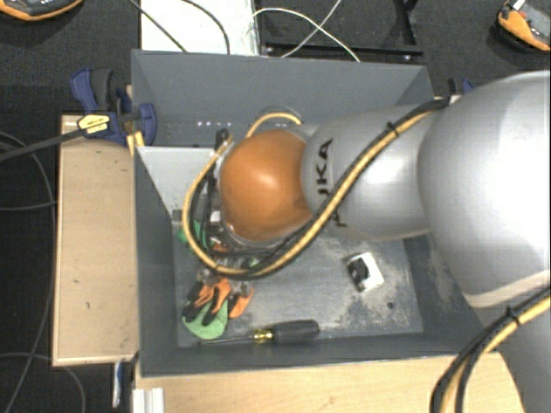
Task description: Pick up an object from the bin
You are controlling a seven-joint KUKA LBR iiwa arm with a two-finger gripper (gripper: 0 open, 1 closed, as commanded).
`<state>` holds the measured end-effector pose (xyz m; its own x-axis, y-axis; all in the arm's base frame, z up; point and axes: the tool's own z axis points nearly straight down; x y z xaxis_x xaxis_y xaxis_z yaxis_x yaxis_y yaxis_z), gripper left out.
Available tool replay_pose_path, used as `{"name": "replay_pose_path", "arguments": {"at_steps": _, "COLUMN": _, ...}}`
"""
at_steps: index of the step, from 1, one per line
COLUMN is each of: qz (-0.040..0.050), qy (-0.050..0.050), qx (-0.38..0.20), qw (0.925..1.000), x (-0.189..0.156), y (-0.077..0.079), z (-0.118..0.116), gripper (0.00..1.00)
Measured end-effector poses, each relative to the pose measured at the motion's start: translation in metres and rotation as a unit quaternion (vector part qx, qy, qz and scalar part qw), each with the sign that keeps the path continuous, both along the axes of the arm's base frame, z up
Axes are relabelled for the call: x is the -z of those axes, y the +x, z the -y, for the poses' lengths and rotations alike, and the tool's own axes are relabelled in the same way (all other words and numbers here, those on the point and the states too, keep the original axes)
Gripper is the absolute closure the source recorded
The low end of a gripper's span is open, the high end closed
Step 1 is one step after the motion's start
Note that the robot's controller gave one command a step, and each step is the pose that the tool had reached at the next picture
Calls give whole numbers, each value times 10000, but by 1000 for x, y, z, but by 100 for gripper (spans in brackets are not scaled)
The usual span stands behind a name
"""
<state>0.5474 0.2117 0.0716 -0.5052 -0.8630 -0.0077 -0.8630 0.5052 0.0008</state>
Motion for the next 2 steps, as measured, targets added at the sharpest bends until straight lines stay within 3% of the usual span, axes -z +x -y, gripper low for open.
{"name": "replay_pose_path", "arguments": {"at_steps": 2, "qz": 0, "qy": 3, "qx": 9, "qw": 10000, "x": -1, "y": 0, "z": 0, "gripper": 100}}
